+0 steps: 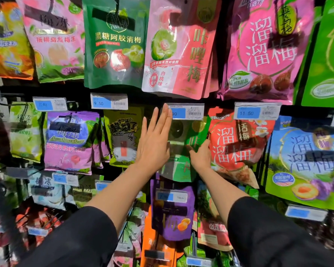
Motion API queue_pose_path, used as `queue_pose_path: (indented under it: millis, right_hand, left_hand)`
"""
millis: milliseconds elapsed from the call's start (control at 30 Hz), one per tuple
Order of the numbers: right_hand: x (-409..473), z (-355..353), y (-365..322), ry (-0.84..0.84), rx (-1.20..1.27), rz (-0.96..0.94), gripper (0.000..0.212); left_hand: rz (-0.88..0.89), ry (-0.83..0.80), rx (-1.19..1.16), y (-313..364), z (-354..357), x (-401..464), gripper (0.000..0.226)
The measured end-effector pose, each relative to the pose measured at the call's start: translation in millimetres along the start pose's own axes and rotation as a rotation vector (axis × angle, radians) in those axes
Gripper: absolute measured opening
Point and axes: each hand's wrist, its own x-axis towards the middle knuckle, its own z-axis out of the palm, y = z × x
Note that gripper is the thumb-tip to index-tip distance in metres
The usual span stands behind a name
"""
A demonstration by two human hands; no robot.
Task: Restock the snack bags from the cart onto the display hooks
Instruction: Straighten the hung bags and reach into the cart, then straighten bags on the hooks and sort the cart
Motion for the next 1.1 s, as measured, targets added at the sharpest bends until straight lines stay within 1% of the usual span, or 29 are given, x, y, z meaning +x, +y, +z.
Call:
queue_pose_path:
  millis: [100, 167, 233, 333, 433, 533, 633, 733, 800, 867, 933, 967, 1033, 1067, 1100]
  right_hand:
    - [-17, -8, 16, 0.0, 0.049, 0.015, 0.054]
    - [-33, -20, 34, 0.02, 0.043, 0.028, 0.049]
    - [-53, -40, 51, 0.042, 0.037, 0.048, 0.044]
    - [-85, -82, 83, 0.134, 0.014, 0.05, 0.044]
    - [-119, -136, 124, 0.241, -0.033, 0.071, 0.04]
    - [-157, -201, 172, 0.376, -0.099, 0.171, 0.032]
    - [-200, -267, 222, 0.512, -0.181, 0.309, 0.028]
    - [-245, -329, 285, 0.598, -0.229, 0.485, 0.027]
    - [-273, -366, 327, 0.621, -0.232, 0.604, 0.022]
    - [-297, -397, 366, 0.623, -0.257, 0.747, 0.019]
    - [-317, -418, 399, 0.608, -0.279, 0.868, 0.016]
    - [-325, -425, 416, 0.593, -0.291, 0.93, 0.018]
    - [-336, -431, 444, 0.544, -0.292, 1.018, 0.02]
    - [-341, -430, 461, 0.509, -0.271, 1.058, 0.021]
    - [-346, -426, 474, 0.464, -0.243, 1.112, 0.023]
  left_hand:
    - [-0.034, 0.028, -0.039, 12, 6, -14, 0.095]
    - [-0.054, -0.012, -0.067, 27, 18, -32, 0.094]
    - [-0.052, -0.095, -0.12, 49, 33, -50, 0.093]
    - [-0.023, -0.234, -0.336, 97, 57, -72, 0.089]
    - [0.084, -0.348, -0.617, 160, 81, -96, 0.074]
    - [0.141, -0.423, -0.857, 233, 100, -125, 0.065]
    - [0.206, -0.578, -1.0, 305, 106, -153, 0.062]
    - [0.322, -0.714, -1.018, 371, 120, -182, 0.062]
    - [0.387, -0.814, -1.012, 408, 129, -198, 0.059]
    - [0.421, -0.958, -1.006, 443, 140, -209, 0.057]
    - [0.46, -1.08, -0.952, 477, 150, -216, 0.055]
    - [0.459, -1.119, -0.921, 492, 156, -218, 0.049]
    - [0.449, -1.204, -0.893, 517, 173, -228, 0.024]
    - [0.433, -1.286, -0.86, 525, 186, -235, 0.018]
    - [0.406, -1.374, -0.759, 531, 200, -243, 0.033]
